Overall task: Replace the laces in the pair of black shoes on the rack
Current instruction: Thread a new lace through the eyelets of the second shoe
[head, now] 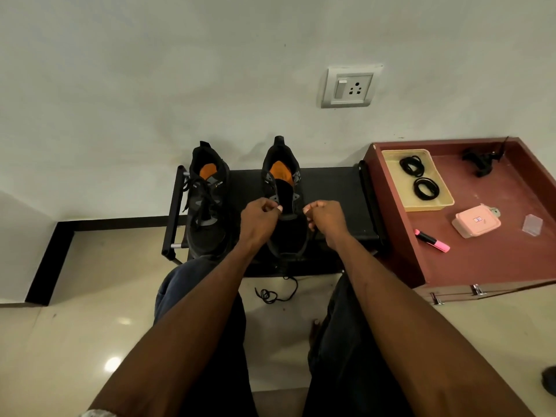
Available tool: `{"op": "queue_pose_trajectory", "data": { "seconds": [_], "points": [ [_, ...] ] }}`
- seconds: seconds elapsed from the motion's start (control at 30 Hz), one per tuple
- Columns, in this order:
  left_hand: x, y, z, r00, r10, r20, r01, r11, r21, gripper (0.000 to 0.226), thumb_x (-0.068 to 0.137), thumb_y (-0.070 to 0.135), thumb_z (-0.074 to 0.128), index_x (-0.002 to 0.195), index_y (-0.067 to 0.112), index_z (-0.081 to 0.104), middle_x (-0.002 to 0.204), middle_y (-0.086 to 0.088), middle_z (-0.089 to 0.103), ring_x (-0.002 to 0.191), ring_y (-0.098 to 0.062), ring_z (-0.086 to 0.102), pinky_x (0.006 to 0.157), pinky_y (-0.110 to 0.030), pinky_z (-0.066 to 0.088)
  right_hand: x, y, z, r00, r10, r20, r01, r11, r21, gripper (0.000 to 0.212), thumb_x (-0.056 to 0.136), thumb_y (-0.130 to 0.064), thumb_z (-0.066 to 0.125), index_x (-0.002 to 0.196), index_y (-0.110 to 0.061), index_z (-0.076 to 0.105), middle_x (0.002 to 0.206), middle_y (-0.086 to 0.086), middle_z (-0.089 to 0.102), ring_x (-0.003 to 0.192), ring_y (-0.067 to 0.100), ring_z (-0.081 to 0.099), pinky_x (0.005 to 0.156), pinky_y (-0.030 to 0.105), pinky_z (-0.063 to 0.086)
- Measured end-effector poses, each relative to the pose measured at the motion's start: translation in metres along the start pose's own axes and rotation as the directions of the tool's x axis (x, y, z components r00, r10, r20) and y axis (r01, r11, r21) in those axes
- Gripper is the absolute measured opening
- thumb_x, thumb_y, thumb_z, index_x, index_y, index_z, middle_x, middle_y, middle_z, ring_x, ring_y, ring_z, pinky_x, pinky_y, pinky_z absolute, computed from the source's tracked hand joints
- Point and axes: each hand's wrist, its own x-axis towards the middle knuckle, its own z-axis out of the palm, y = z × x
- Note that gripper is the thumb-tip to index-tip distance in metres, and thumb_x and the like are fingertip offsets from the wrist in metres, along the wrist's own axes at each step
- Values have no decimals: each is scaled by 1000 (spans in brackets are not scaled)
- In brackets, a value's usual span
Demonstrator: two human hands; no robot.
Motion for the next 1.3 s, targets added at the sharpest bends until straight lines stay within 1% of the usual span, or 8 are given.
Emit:
{"op": "queue_pose_trajectory", "data": {
  "seconds": [0.2, 0.33, 0.53, 0.63, 0.77, 1.0, 1.2, 1.3],
  "points": [
    [2, -2, 12, 997, 37, 67, -42, 997, 63, 20, 95, 13, 59, 106, 11, 75, 98, -1, 72, 80, -9, 62, 64, -18, 44, -2, -4, 11, 998, -66, -1, 65, 992, -108, 21, 90, -1, 60, 77, -16, 67, 79, 6, 72, 58, 13, 63, 46, 19, 45],
    [1, -1, 15, 999, 32, 32, -33, 999, 29, 18, 94, 15, 61, 103, 13, 76, 96, 1, 72, 82, -10, 65, 72, -26, 54, -2, -4, 14, 991, -133, -24, 126, 976, -176, 17, 87, -12, 73, 71, -14, 68, 77, 6, 71, 70, 17, 66, 63, 32, 56],
    [2, 5, 6, 976, -82, 201, 140, 945, -296, 16, 96, 14, 64, 98, 2, 74, 86, -14, 74, 63, -16, 65, 49, -23, 49, -13, -11, 3, 972, -144, 187, 144, 990, 14, 4, 88, -3, 71, 86, -6, 69, 71, 6, 67, 54, 10, 58, 48, 20, 43],
    [1, 6, 3, 956, -120, 266, 205, 926, -316, 13, 94, 5, 63, 97, -5, 71, 81, -17, 71, 62, -17, 65, 52, -23, 52, -17, -10, 0, 965, -150, 213, 152, 988, 11, 17, 83, -7, 79, 94, -3, 67, 70, 5, 69, 54, 11, 62, 47, 21, 44],
    [-2, 5, 3, 937, -96, 337, 195, 942, -275, 13, 96, 7, 61, 96, -3, 69, 77, -13, 68, 63, -16, 63, 58, -25, 54, -23, -8, -5, 961, -140, 239, 140, 990, 21, 9, 84, -6, 77, 84, -7, 69, 69, 4, 69, 56, 11, 61, 49, 21, 44],
    [-2, 4, 15, 982, 37, 188, -25, 997, -67, 12, 99, 13, 54, 93, 11, 64, 78, -4, 63, 66, -14, 57, 59, -31, 48, -16, -3, -4, 975, -92, 200, 96, 995, -10, 5, 88, -6, 73, 83, -8, 75, 74, 5, 70, 60, 12, 54, 55, 21, 45],
    [2, 4, 20, 988, 71, 135, -60, 995, -83, 12, 99, 14, 54, 94, 14, 66, 82, -6, 66, 70, -15, 60, 65, -35, 53, -8, -4, 0, 988, -123, 91, 126, 991, -38, 17, 86, -8, 70, 73, -16, 75, 72, 4, 70, 64, 12, 57, 62, 29, 48],
    [3, 3, 22, 994, 21, 110, -6, 991, -135, 16, 101, 14, 52, 103, 13, 68, 82, -5, 67, 67, -12, 61, 61, -29, 53, -5, -3, 1, 980, -201, 14, 199, 958, -205, 19, 87, -10, 65, 70, -7, 72, 67, 4, 68, 61, 14, 58, 58, 34, 50]
  ]
}}
